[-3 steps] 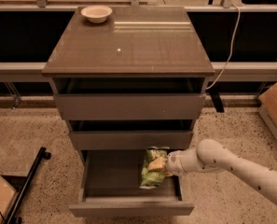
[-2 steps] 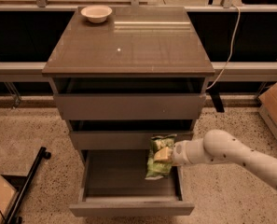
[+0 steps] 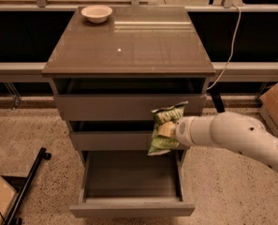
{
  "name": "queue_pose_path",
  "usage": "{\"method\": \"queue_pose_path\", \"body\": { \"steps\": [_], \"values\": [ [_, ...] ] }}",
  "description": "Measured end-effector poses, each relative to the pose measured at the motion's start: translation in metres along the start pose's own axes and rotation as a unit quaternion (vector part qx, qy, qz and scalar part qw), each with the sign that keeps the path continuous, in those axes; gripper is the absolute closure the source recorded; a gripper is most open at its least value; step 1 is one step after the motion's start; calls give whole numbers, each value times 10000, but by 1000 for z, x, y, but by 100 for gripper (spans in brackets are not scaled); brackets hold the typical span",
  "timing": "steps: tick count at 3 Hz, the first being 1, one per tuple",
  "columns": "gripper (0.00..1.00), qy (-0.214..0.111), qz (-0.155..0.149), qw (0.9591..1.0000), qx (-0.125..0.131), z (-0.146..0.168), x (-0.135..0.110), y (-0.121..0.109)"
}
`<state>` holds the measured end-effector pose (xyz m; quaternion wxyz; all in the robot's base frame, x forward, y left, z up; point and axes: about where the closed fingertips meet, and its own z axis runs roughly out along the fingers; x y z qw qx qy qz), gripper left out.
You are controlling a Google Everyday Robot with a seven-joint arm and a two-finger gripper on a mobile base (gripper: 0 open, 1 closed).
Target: Pick green jalapeno chip bag from bottom drawer and place on counter
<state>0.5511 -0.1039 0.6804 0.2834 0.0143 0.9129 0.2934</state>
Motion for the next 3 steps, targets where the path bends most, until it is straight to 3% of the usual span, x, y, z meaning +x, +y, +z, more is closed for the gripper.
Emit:
{"method": "queue_pose_path", "body": {
  "steps": [1, 2, 3],
  "values": [
    [100, -335, -314, 9988, 148, -31, -26, 28],
    [100, -337, -316, 9988, 149, -31, -27, 28],
    [100, -579, -584, 9962, 298, -41, -45, 38]
  ]
}}
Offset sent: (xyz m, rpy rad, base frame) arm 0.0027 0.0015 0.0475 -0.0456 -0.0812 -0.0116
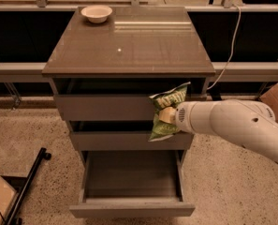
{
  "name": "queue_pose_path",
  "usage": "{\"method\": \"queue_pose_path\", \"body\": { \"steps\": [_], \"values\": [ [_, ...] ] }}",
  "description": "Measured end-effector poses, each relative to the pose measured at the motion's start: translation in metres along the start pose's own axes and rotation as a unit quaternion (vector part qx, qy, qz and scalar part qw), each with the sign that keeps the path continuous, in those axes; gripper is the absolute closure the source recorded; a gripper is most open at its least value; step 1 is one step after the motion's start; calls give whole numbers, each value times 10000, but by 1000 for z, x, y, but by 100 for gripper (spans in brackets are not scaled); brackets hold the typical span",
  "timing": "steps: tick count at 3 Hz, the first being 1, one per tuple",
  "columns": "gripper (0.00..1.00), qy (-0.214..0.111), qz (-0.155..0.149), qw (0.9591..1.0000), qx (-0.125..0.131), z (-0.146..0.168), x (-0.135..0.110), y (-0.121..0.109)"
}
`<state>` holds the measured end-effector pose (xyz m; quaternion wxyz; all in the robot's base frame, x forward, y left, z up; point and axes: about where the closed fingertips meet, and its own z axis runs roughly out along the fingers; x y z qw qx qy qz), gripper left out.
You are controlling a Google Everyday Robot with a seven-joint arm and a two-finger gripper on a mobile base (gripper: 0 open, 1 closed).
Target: Pick green jalapeno chip bag from bottom drawer and place on counter
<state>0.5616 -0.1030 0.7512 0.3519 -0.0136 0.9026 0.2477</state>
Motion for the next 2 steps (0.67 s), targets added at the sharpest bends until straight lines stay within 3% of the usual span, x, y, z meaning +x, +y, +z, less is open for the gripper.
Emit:
{"method": "queue_pose_path", "body": {
  "steps": [1, 2],
  "values": [
    [100, -302, -488, 9984, -8, -12, -38, 22],
    [100, -728, -1097, 9913, -36, -26, -84, 52]
  ]
}}
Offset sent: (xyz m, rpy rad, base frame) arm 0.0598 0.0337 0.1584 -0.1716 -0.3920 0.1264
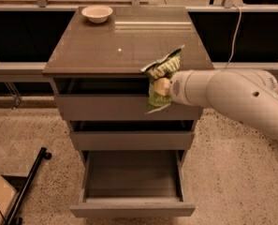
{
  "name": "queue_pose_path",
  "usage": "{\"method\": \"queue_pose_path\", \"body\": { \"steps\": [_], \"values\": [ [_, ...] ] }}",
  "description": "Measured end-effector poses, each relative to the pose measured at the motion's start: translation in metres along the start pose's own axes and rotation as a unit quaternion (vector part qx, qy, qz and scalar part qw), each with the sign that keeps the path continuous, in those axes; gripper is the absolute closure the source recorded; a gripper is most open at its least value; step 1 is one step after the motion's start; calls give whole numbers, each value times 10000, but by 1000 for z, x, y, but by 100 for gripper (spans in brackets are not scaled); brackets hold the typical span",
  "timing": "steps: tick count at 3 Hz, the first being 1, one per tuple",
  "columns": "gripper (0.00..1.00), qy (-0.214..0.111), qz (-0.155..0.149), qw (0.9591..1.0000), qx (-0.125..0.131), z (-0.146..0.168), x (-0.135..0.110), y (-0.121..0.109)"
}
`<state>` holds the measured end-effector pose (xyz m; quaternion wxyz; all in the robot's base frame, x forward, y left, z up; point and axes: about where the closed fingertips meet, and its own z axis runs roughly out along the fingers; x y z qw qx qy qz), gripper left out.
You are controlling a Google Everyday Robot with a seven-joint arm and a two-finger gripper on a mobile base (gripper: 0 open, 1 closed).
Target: Pick green jalapeno chip bag from bottom drawer and place on counter
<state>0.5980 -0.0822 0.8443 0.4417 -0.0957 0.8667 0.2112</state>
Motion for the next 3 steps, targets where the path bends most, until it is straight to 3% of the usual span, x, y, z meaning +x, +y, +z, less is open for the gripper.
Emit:
{"method": "queue_pose_path", "body": {
  "steps": [1, 2, 3],
  "values": [
    [100, -459, -394, 9982, -61, 10, -58, 9],
    [100, -858, -512, 9947, -237, 32, -111, 12],
    [100, -1052, -515, 9923, -395, 65, -154, 5]
  ]
}}
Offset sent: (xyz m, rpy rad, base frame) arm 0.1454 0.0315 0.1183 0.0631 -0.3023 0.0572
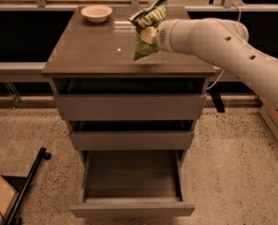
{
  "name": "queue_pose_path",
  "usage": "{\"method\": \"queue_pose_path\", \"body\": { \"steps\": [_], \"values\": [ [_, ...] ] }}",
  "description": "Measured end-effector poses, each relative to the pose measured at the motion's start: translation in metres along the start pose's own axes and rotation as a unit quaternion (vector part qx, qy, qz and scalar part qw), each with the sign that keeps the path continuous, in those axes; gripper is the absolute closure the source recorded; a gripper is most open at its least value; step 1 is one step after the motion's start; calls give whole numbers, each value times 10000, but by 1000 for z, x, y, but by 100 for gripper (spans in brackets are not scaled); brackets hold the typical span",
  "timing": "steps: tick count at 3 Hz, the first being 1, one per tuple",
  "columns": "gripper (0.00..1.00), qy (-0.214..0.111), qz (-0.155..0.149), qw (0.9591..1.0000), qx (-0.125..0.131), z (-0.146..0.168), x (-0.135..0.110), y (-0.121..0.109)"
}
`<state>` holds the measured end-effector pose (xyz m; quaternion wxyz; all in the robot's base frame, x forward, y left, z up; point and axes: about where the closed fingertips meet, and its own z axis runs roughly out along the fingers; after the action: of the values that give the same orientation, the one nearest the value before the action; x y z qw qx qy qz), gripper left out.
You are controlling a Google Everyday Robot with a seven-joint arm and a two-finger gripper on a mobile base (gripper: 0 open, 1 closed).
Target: Pick green jalapeno chip bag from bottom drawer and place on counter
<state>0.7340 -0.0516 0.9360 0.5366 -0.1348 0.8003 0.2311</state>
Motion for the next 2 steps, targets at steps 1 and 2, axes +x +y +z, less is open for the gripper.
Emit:
{"method": "queue_pose_path", "body": {
  "steps": [1, 2],
  "values": [
    [81, 79, 68, 9998, -189, 38, -10, -18],
    [57, -17, 91, 9998, -193, 39, -24, -24]
  ]
}}
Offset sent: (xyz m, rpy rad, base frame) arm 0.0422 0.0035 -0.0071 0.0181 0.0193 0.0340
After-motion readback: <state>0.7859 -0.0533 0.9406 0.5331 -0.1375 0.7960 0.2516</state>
